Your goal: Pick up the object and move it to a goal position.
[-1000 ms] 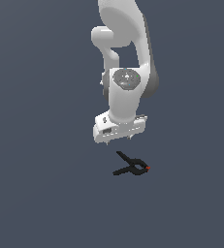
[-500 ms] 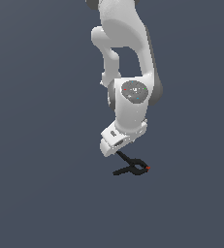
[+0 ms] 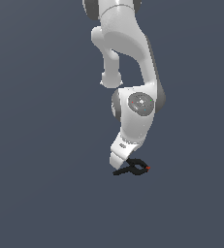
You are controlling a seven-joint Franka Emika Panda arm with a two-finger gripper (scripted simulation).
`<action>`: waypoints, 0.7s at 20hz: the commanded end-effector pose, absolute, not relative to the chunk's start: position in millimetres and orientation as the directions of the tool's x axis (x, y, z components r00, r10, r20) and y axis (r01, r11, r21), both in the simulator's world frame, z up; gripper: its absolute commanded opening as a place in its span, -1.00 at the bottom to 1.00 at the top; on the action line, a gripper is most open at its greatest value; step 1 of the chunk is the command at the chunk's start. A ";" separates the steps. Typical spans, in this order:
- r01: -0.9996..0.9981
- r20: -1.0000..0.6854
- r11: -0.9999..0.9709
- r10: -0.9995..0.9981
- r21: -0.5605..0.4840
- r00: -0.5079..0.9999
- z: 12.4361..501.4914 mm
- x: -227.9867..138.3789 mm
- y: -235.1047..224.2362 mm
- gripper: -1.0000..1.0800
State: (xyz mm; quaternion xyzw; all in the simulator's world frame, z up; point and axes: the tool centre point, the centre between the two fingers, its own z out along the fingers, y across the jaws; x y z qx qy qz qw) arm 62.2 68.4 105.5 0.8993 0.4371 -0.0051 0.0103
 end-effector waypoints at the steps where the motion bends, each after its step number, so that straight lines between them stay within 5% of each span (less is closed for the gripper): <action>1: 0.832 -0.017 -0.555 0.831 0.011 0.555 99.7 66.6 73.2 0.92; 14: 0.963 -0.005 -0.271 0.963 0.001 0.271 75.2 83.4 91.9 0.92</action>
